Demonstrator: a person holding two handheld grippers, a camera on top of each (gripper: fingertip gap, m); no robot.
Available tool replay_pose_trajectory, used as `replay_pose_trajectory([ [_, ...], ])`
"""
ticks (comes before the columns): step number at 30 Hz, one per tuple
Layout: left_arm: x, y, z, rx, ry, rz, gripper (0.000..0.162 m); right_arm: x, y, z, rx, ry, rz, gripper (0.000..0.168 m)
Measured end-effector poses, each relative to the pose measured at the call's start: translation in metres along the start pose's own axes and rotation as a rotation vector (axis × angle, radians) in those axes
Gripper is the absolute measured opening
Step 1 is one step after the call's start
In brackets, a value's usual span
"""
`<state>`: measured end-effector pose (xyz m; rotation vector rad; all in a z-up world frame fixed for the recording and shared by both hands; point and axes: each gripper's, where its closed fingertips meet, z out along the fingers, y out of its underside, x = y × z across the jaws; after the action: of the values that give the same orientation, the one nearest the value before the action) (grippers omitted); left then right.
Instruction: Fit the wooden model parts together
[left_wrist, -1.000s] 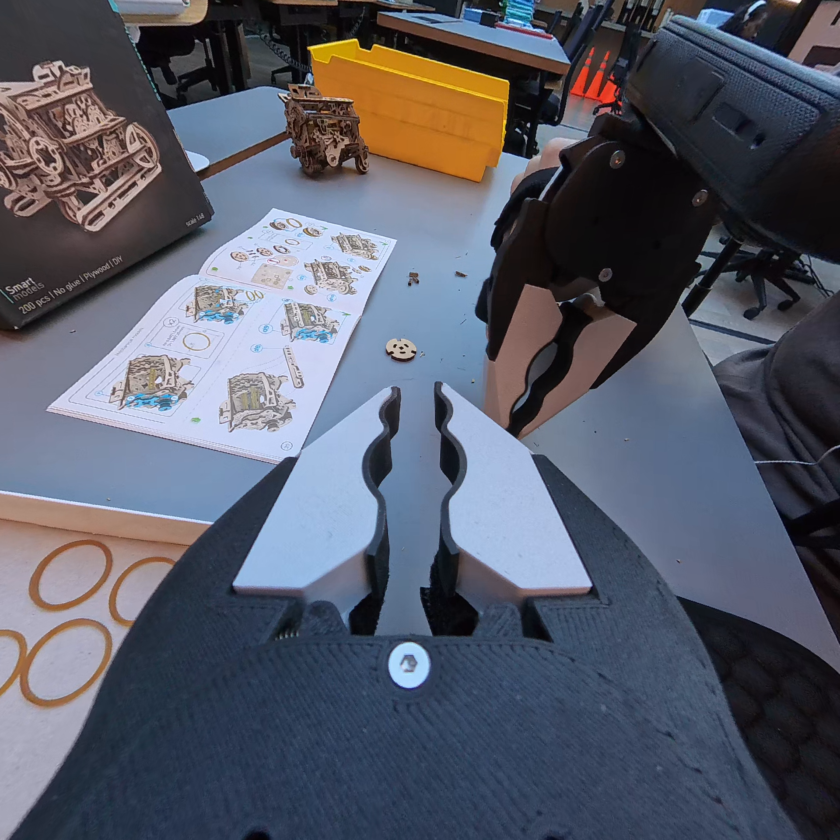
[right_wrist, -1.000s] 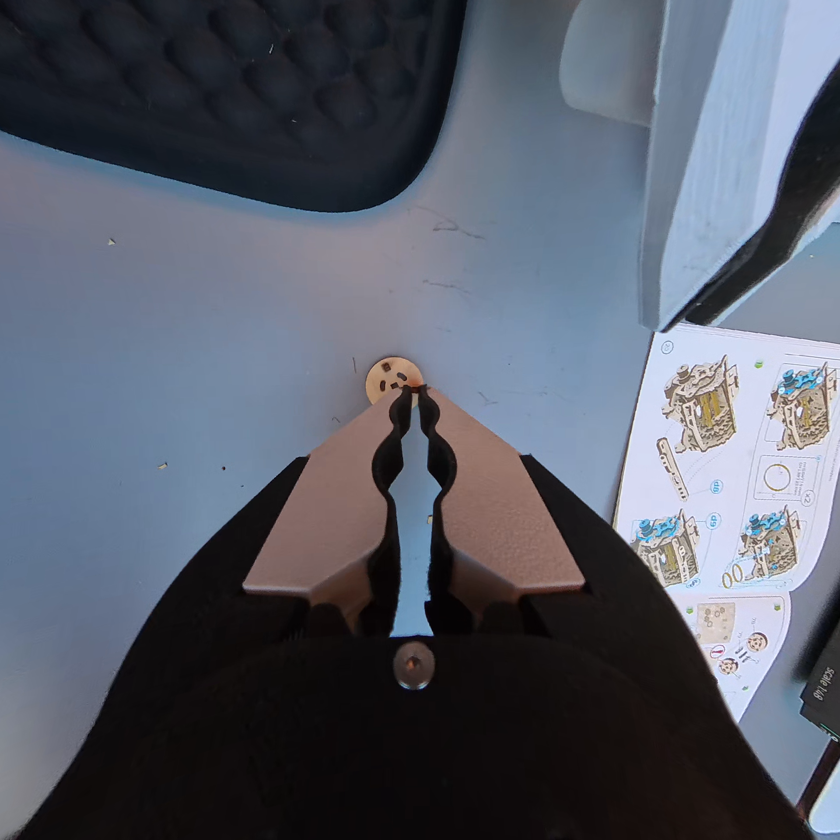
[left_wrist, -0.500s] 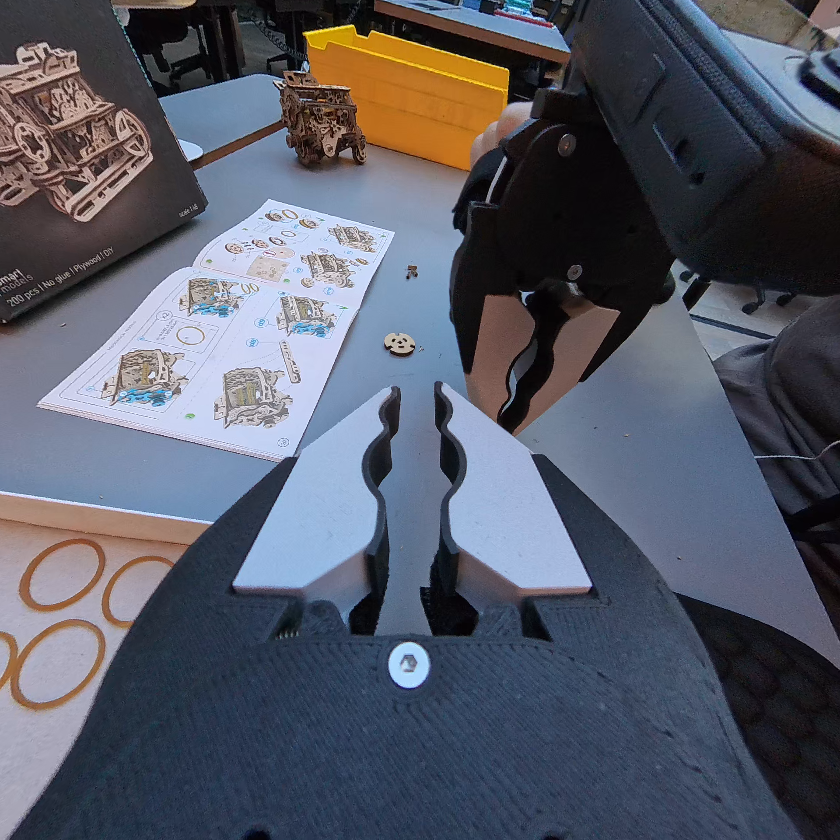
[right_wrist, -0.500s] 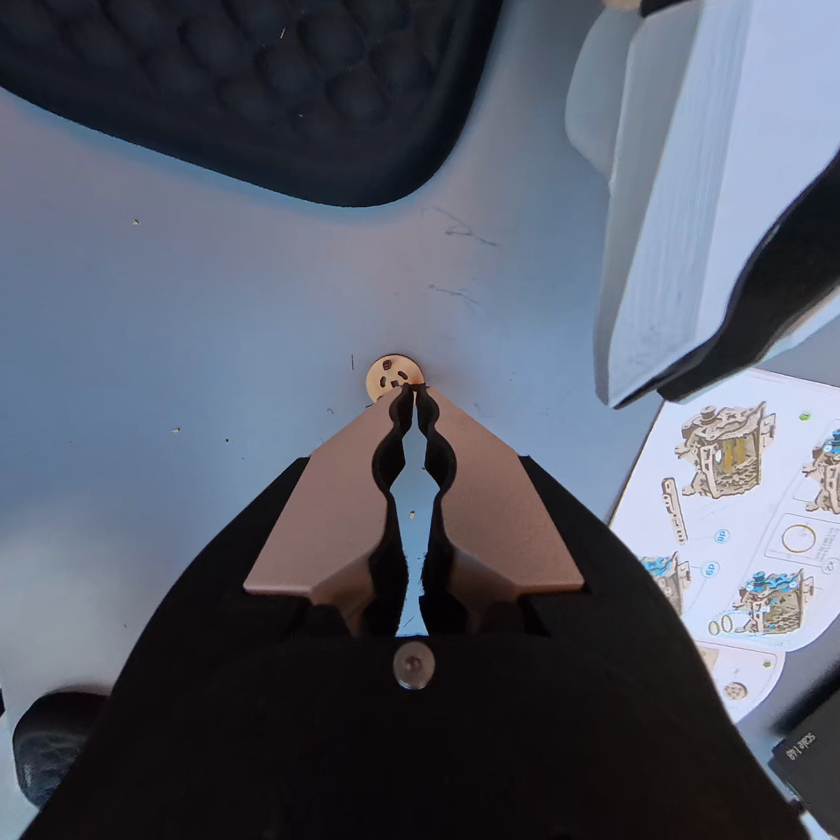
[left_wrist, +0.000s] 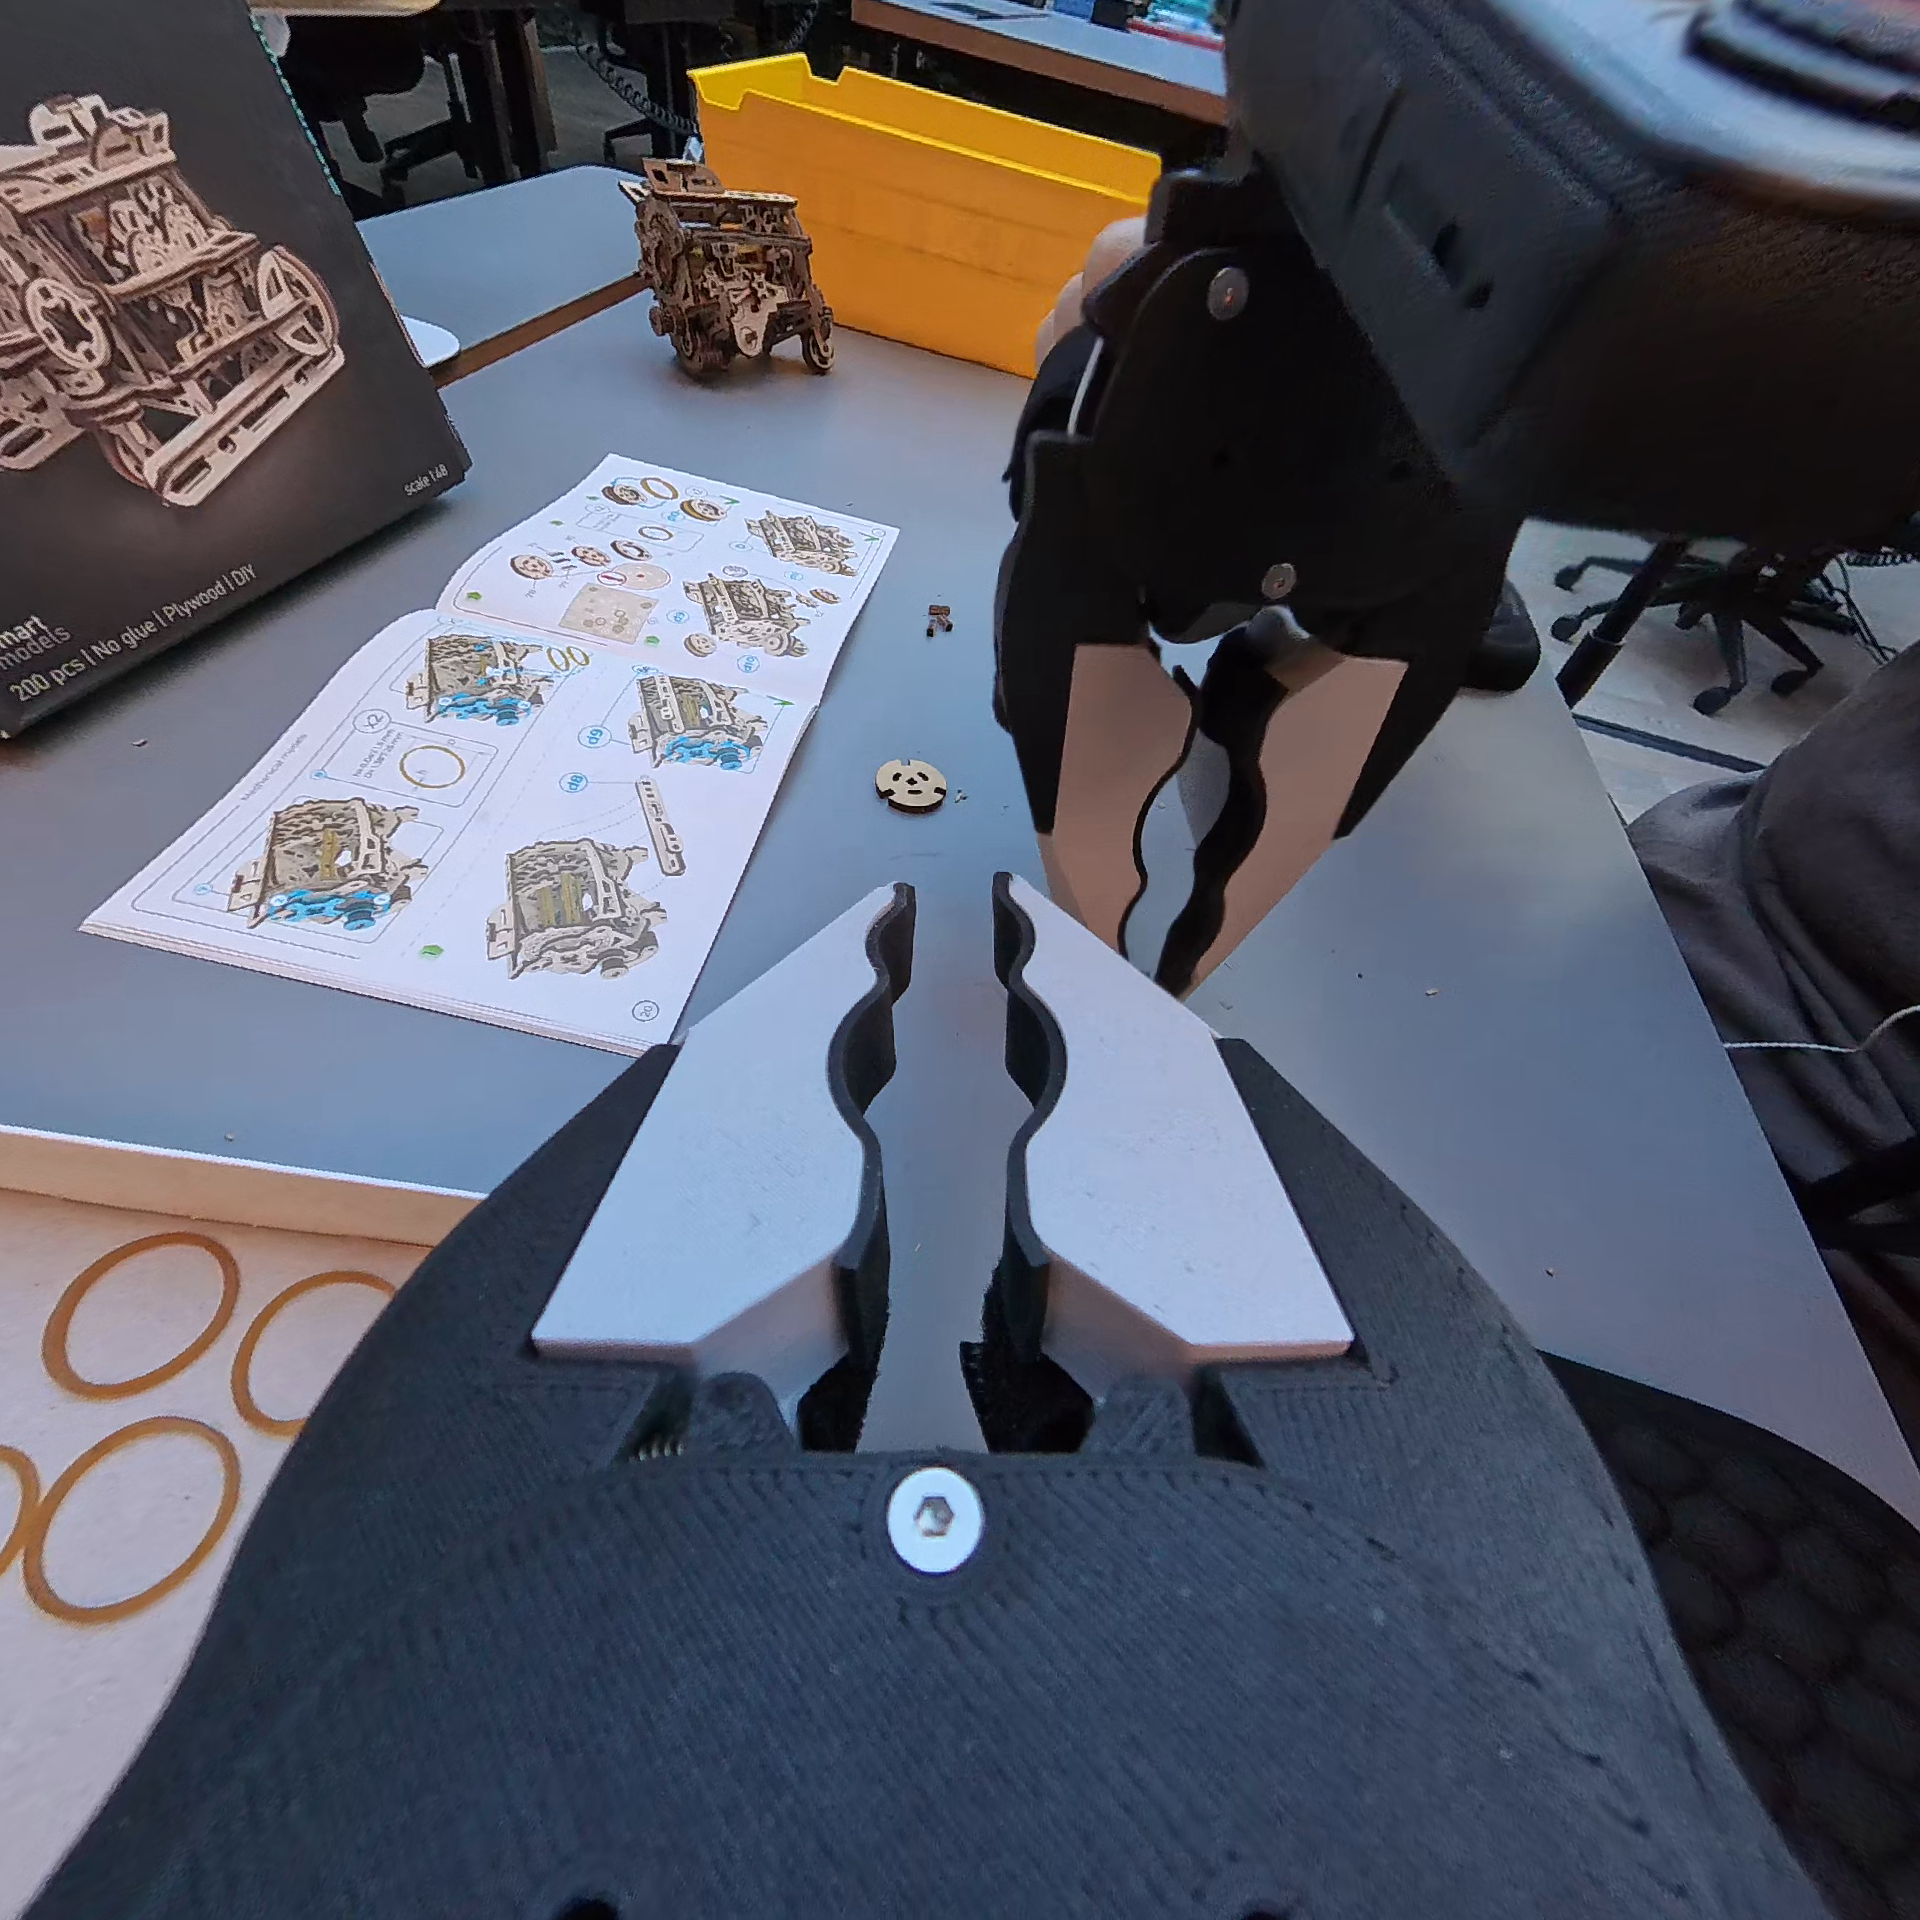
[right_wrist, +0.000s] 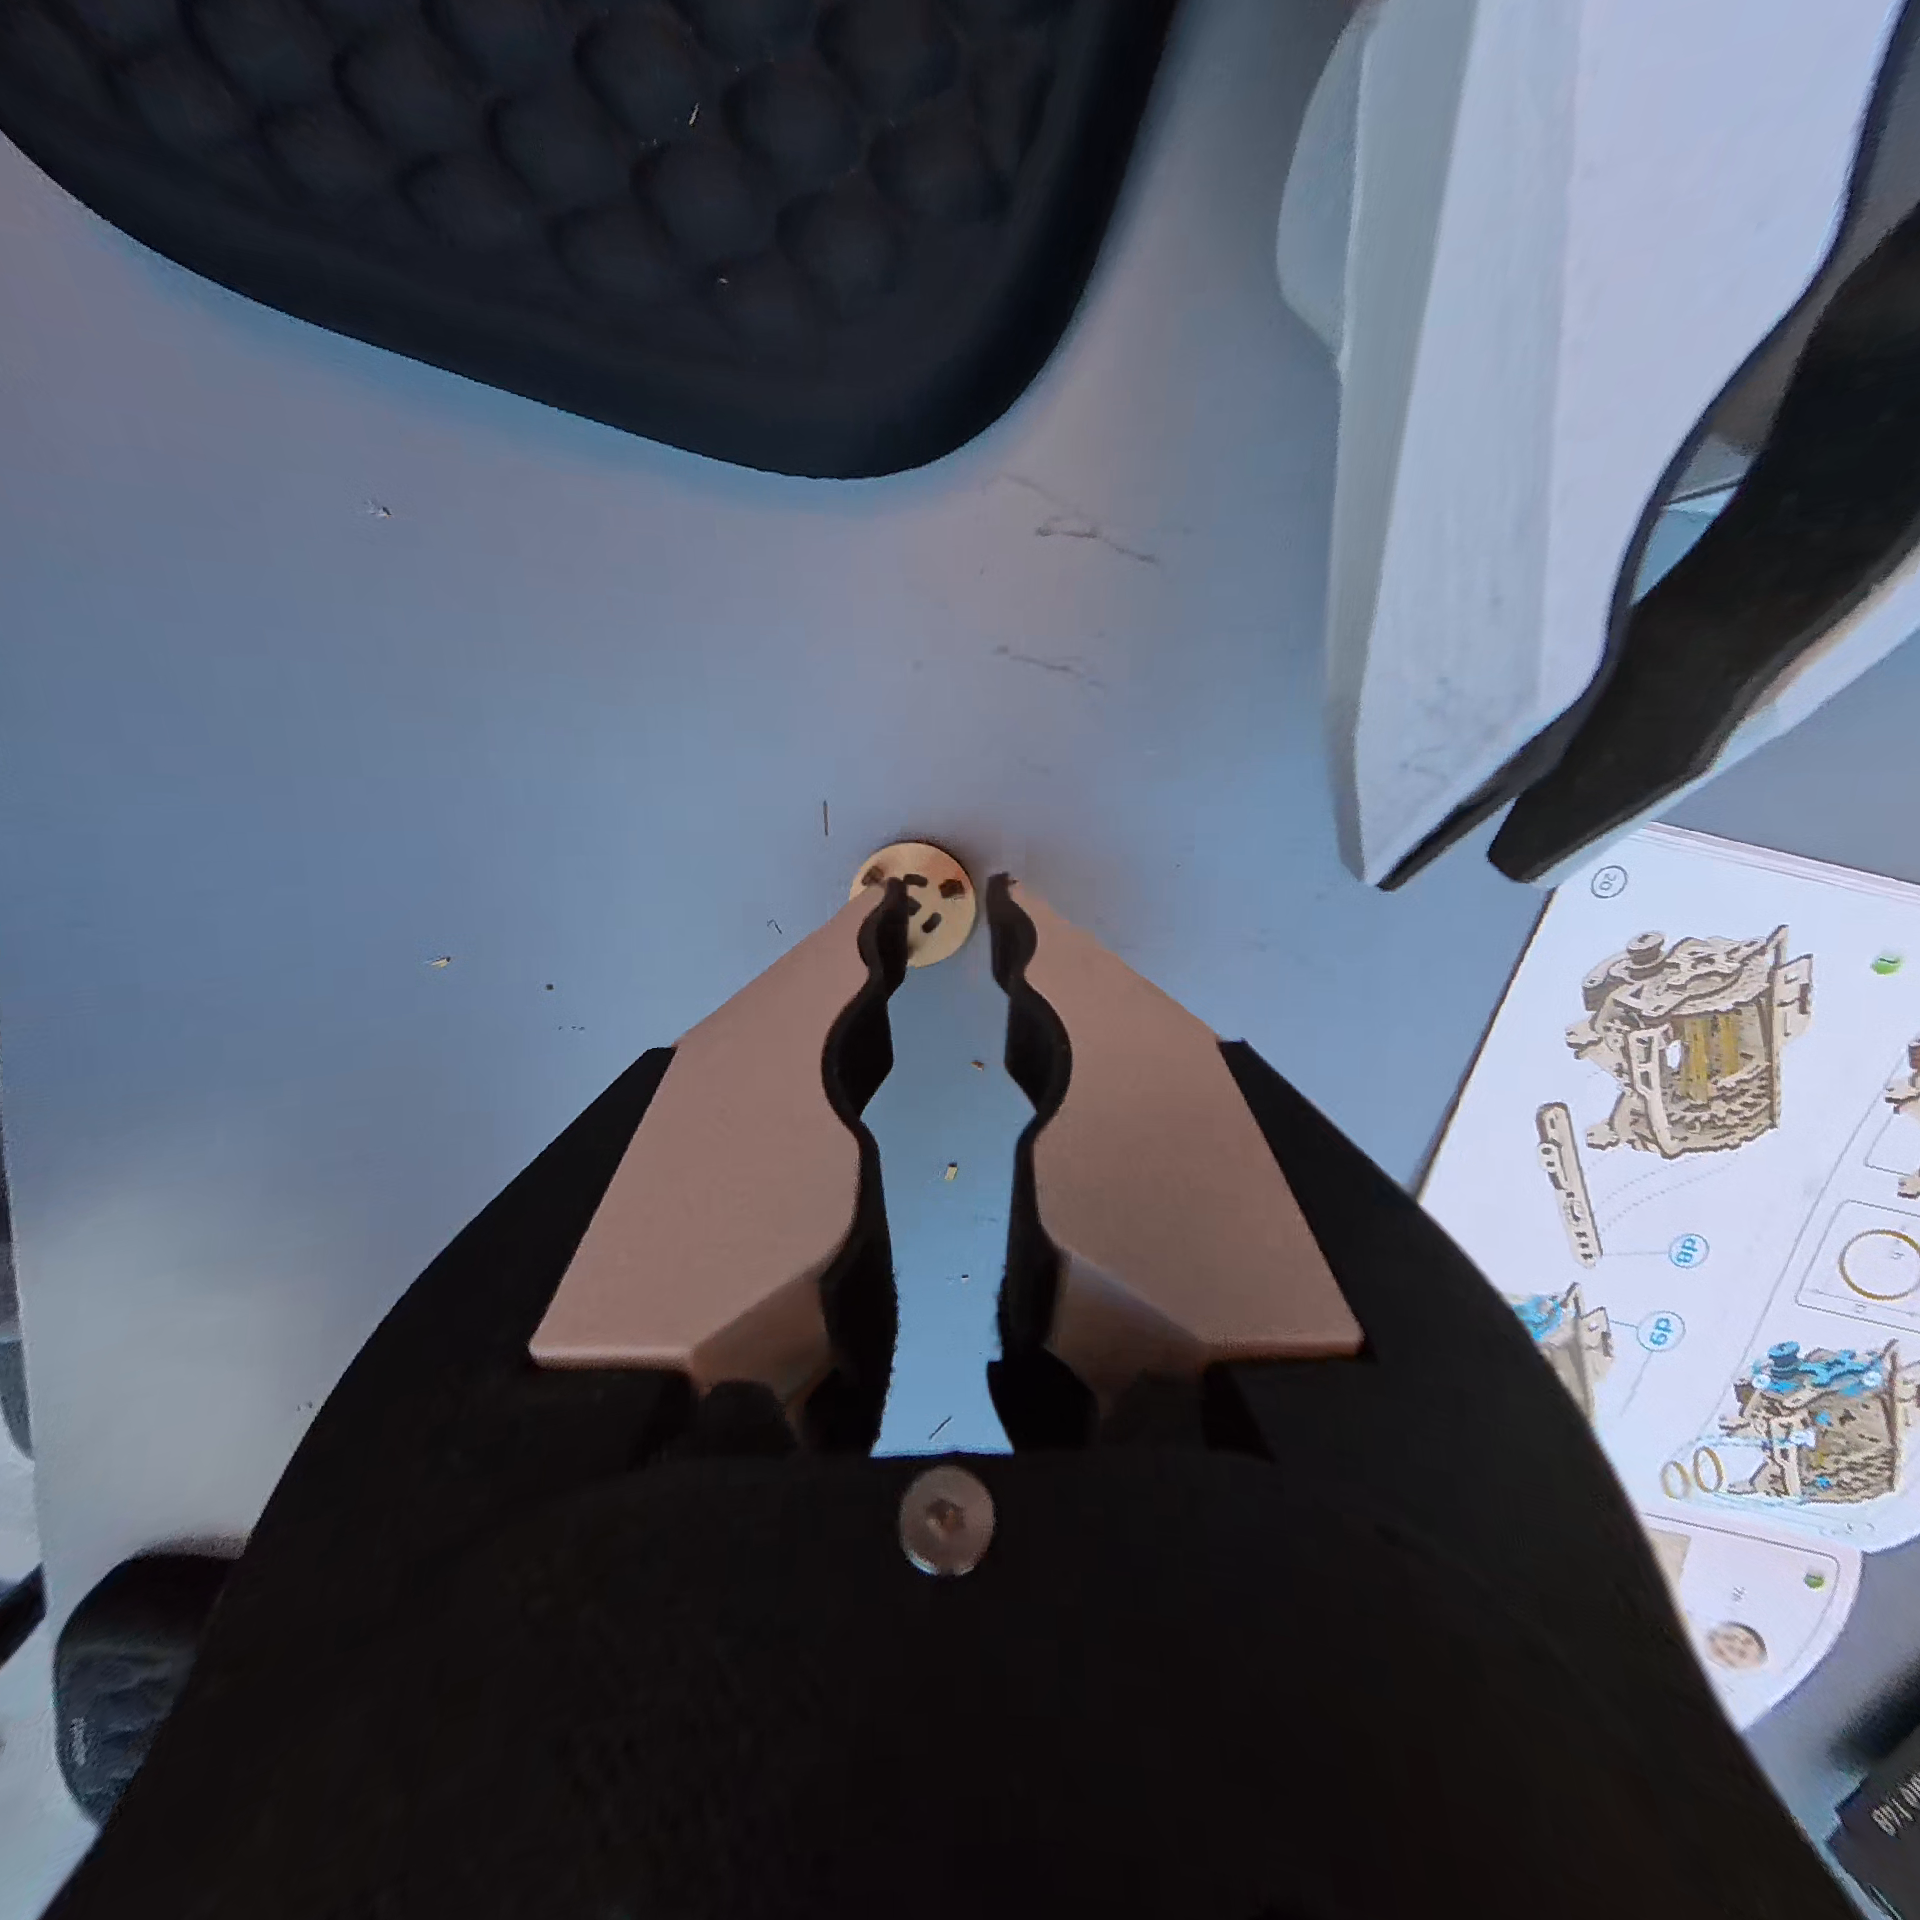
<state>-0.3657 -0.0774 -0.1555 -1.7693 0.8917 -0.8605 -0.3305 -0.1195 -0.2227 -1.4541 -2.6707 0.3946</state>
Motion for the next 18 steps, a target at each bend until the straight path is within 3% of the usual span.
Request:
replay_pose_trajectory([
  [10,-0.001,0.002,0.000,-0.005,0.000,-0.004,0.013,-0.001,-0.006,-0.004,-0.150,0.186,-0.359,0.009],
  [18,-0.001,0.000,-0.001,0.000,0.000,-0.005,0.013,0.000,0.001,0.004,-0.249,0.199,-0.410,0.009],
])
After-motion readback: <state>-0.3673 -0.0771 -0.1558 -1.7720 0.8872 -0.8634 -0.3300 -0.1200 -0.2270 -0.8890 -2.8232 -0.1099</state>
